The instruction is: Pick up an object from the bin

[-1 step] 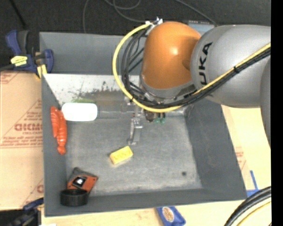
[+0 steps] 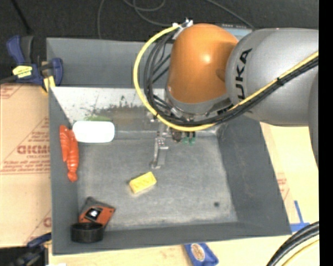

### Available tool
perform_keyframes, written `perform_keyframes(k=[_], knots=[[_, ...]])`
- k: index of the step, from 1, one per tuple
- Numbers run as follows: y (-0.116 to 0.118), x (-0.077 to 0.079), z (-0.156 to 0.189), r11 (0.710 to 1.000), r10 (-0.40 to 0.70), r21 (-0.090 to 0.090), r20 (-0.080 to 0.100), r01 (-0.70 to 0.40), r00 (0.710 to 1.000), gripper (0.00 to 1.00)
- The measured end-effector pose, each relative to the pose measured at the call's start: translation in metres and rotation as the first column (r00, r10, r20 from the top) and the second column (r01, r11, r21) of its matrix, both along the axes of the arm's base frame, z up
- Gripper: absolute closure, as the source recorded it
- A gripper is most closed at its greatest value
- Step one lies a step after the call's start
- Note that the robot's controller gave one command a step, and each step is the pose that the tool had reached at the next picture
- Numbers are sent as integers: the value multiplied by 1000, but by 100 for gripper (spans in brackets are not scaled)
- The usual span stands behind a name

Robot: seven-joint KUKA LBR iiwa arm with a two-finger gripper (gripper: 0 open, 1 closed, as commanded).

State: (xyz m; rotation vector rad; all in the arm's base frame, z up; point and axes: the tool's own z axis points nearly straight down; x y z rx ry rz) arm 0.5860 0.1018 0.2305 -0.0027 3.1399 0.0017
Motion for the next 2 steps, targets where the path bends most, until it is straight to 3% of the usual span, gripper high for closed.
perform_keyframes(k=[1, 2], knots=[[-8, -11, -57, 992, 125, -2, 4, -125, 992, 0], [-27, -34, -70, 947, 320, -2, -1, -320, 947, 0]])
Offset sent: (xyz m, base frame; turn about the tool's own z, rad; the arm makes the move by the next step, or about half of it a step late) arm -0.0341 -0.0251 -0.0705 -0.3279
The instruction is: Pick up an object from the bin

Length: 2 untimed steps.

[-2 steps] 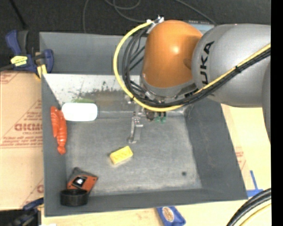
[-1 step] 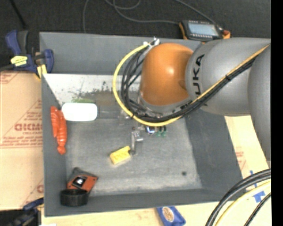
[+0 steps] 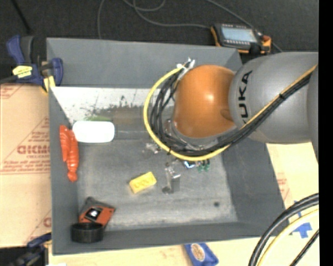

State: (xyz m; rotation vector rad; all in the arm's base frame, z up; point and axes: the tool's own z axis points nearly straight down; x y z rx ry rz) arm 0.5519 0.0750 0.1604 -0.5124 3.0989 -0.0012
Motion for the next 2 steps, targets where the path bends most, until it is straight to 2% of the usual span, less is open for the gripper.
perform_keyframes(k=[1, 2], knots=[[6, 17, -26, 998, 59, 1, 5, -59, 998, 0], [15, 4, -88, 1000, 16, 2, 4, -16, 1000, 0]])
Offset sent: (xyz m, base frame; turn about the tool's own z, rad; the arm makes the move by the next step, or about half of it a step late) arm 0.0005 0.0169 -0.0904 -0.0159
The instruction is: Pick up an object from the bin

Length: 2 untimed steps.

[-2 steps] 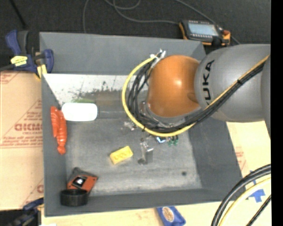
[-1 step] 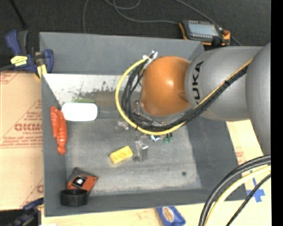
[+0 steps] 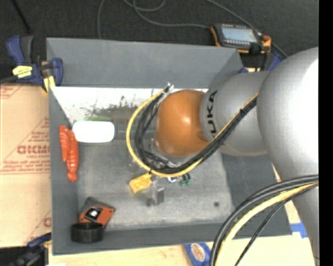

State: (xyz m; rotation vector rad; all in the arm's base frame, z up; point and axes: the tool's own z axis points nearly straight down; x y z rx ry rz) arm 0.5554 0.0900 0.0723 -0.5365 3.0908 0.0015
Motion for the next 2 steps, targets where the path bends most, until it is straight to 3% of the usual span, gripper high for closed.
perform_keyframes(k=[1, 2], knots=[[-3, 14, -2, 977, 215, -1, 0, -215, 977, 100], [-3, 14, -2, 977, 215, -1, 0, -215, 977, 100]])
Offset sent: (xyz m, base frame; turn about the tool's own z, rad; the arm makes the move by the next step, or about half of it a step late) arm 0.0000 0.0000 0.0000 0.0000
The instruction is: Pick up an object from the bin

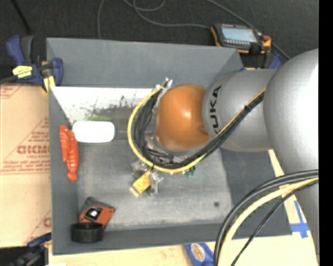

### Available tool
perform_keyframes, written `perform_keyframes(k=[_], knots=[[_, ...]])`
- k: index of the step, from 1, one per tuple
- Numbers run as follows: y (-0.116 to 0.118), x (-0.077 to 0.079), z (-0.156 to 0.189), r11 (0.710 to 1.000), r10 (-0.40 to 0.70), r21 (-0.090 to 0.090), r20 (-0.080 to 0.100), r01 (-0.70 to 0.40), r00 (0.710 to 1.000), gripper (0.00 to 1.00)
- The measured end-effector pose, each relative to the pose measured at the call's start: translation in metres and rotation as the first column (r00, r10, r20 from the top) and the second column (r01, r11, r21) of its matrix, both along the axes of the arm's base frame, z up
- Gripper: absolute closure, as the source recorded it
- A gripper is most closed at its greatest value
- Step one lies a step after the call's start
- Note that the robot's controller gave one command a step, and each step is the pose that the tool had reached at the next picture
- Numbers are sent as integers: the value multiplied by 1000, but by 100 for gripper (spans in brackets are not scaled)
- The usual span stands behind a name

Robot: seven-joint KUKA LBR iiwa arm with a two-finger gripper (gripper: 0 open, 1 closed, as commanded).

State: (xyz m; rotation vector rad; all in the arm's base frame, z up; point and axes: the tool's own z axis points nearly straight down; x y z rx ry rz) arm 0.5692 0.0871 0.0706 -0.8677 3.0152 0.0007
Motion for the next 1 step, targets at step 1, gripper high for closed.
perform_keyframes(k=[1], knots=[[0, -2, 4, 1000, -1, -1, -6, 1, 1000, 100]])
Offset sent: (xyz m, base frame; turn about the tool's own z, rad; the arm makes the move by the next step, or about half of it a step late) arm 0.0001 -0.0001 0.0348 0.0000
